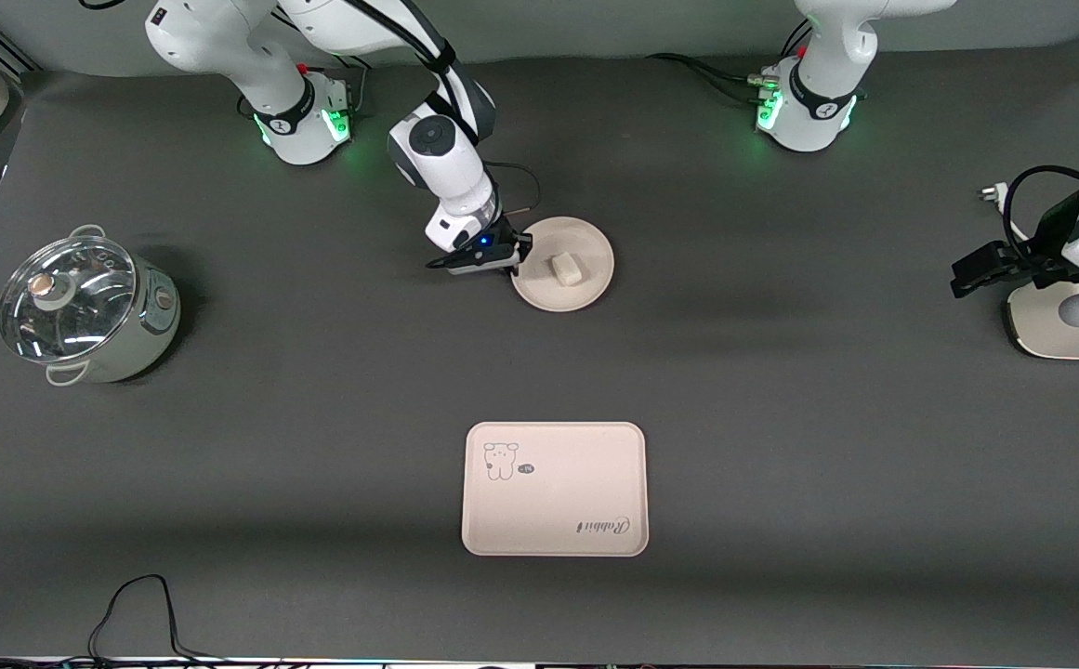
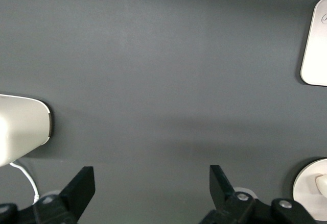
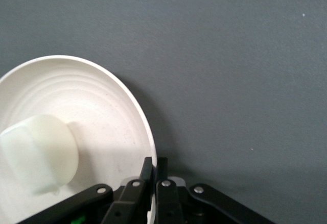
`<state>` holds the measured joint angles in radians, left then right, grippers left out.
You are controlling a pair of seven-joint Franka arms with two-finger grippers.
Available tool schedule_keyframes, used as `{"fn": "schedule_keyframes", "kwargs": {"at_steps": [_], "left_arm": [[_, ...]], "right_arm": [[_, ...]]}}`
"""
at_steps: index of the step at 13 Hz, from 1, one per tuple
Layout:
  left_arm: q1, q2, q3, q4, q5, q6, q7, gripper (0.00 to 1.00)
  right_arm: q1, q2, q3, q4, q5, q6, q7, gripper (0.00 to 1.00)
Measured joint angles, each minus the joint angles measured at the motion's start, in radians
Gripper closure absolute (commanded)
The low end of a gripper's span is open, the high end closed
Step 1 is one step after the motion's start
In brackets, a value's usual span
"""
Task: Place bun in plate and plate on tray
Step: 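Close the right gripper on the plate rim and lift it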
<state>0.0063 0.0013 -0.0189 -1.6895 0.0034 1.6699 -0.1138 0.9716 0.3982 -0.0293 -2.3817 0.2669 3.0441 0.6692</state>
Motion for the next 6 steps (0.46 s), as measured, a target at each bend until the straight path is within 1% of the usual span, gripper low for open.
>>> {"fn": "schedule_keyframes", "kwargs": {"at_steps": [4, 6], "left_arm": [[-0.002, 0.0, -0.003, 0.011, 0.0, 0.002, 0.0, 0.0], [-0.003, 0.0, -0.004, 0.014, 0.0, 0.002, 0.0, 0.0]], "right_arm": [[0.0, -0.005, 0.0, 0.002, 0.0, 0.0, 0.0, 1.0], [0.0, -0.025, -0.001, 0.006, 0.0, -0.006, 0.0, 1.0]]}}
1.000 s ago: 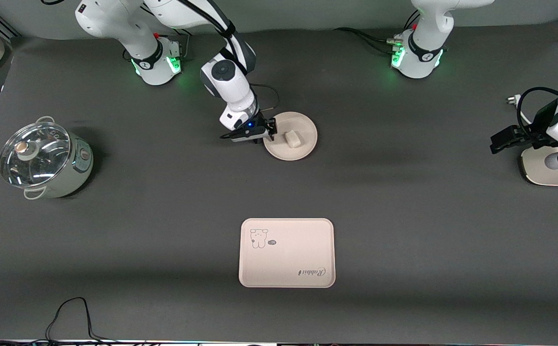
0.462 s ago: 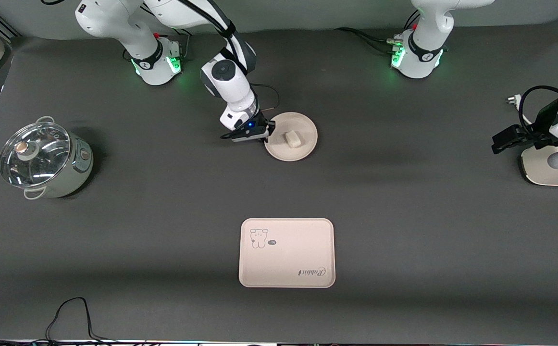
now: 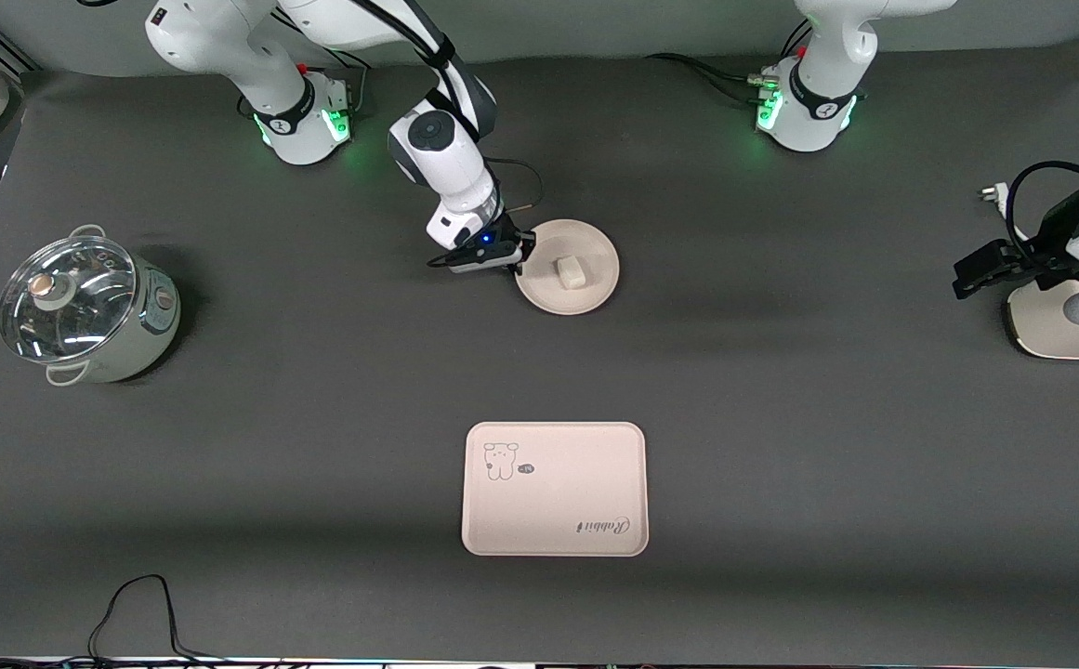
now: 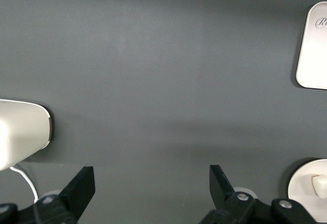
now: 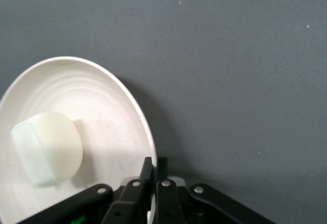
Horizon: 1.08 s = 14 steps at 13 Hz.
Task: Place bun in plate and plate on tray
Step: 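Close the right gripper on the plate rim and lift it, then carry the plate with the right gripper onto the white tray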
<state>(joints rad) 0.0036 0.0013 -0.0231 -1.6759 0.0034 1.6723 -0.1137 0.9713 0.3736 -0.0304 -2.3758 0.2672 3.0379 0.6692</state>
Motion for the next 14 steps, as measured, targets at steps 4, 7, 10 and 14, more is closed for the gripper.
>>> {"fn": "schedule_keyframes", "kwargs": {"at_steps": [4, 7, 10, 14], "left_arm": [[-0.001, 0.0, 0.0, 0.004, 0.0, 0.0, 0.0, 0.0], [-0.002, 0.0, 0.0, 0.011, 0.0, 0.0, 0.0, 0.0], [-0.002, 0.0, 0.0, 0.011, 0.0, 0.0, 0.0, 0.0], [-0.004, 0.0, -0.01, 0.031, 0.0, 0.005, 0.0, 0.0]], "right_arm": [[-0.037, -0.138, -0.006, 0.015, 0.0, -0.176, -0.024, 1.0], [-0.075, -0.304, -0.013, 0.021, 0.002, -0.346, -0.042, 1.0], [-0.077, -0.421, -0.015, 0.019, 0.06, -0.426, -0.058, 1.0], [-0.099, -0.437, -0.02, 0.026, 0.086, -0.429, -0.093, 1.0]]}}
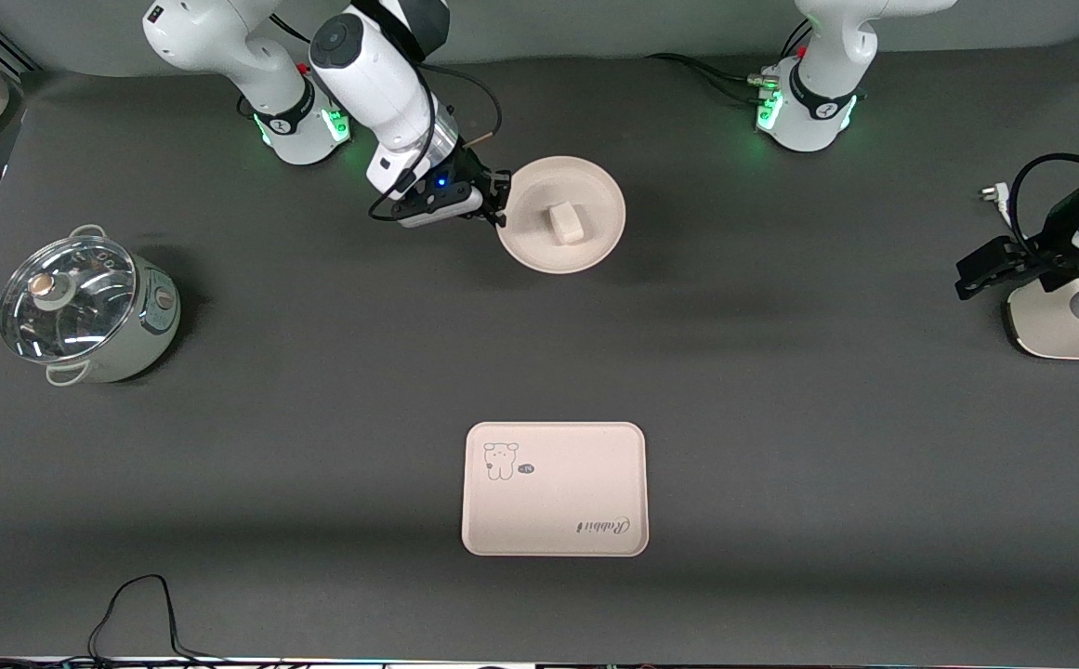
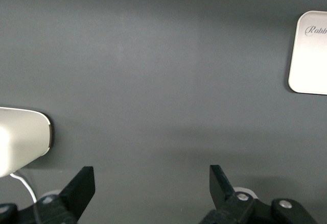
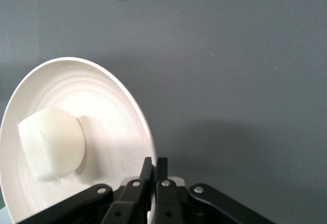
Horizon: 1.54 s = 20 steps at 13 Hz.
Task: Place bun in plate and plate on tray
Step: 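Carry the plate with the right gripper onto the white tray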
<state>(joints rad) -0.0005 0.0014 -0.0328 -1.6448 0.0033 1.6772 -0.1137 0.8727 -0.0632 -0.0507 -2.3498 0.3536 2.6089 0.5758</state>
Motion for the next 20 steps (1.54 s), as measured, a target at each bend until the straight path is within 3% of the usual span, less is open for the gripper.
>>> {"fn": "schedule_keyframes", "kwargs": {"at_steps": [4, 7, 13, 15, 17, 20], "left_arm": [[-0.001, 0.001, -0.002, 0.005, 0.0, 0.0, 0.0, 0.0], [-0.001, 0.002, -0.002, 0.005, 0.0, 0.0, 0.0, 0.0], [-0.001, 0.002, -0.002, 0.005, 0.0, 0.0, 0.0, 0.0], [-0.001, 0.002, -0.001, 0.005, 0.0, 0.0, 0.0, 0.0], [-0.001, 0.003, -0.001, 0.005, -0.001, 0.0, 0.0, 0.0], [-0.001, 0.003, -0.001, 0.005, -0.001, 0.0, 0.0, 0.0]], "right_arm": [[-0.108, 0.143, -0.01, 0.154, 0.0, 0.0, -0.062, 1.0], [-0.19, 0.356, -0.011, 0.403, 0.001, -0.024, -0.08, 1.0], [-0.309, 0.762, -0.011, 0.972, 0.006, -0.197, -0.081, 1.0], [-0.326, 0.872, -0.011, 1.108, 0.008, -0.215, -0.081, 1.0], [-0.333, 0.947, -0.011, 1.185, 0.009, -0.216, -0.081, 1.0], [-0.338, 1.008, -0.011, 1.217, 0.01, -0.19, -0.081, 1.0]]}}
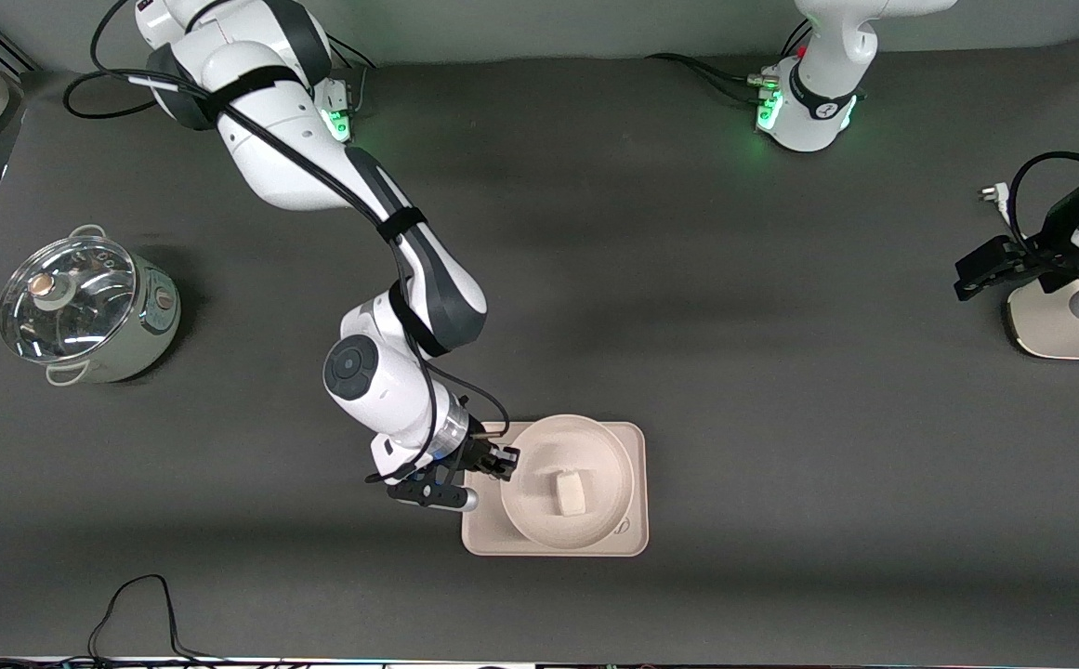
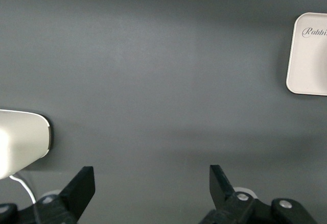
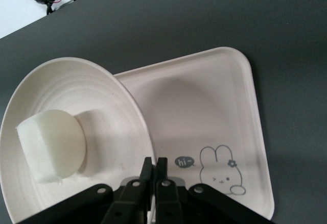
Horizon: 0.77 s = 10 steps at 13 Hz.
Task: Place bun in plate and plate on tray
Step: 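Carry the plate with the right gripper onto the white tray, then open the right gripper and release the plate on the tray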
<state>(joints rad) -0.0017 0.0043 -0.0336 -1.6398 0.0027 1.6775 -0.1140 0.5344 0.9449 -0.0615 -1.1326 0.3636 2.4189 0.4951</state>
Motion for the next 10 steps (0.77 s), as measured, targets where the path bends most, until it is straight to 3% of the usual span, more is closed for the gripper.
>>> {"fn": "schedule_keyframes", "kwargs": {"at_steps": [6, 10], "left_arm": [[0.0, 0.0, 0.001, 0.0, 0.0, 0.0, 0.0, 0.0], [0.0, 0.0, 0.0, 0.0, -0.001, 0.0, 0.0, 0.0]], "right_arm": [[-0.004, 0.118, 0.005, 0.007, 0.007, 0.138, 0.0, 1.0], [-0.004, 0.128, 0.007, 0.007, 0.008, 0.145, 0.0, 1.0]]}}
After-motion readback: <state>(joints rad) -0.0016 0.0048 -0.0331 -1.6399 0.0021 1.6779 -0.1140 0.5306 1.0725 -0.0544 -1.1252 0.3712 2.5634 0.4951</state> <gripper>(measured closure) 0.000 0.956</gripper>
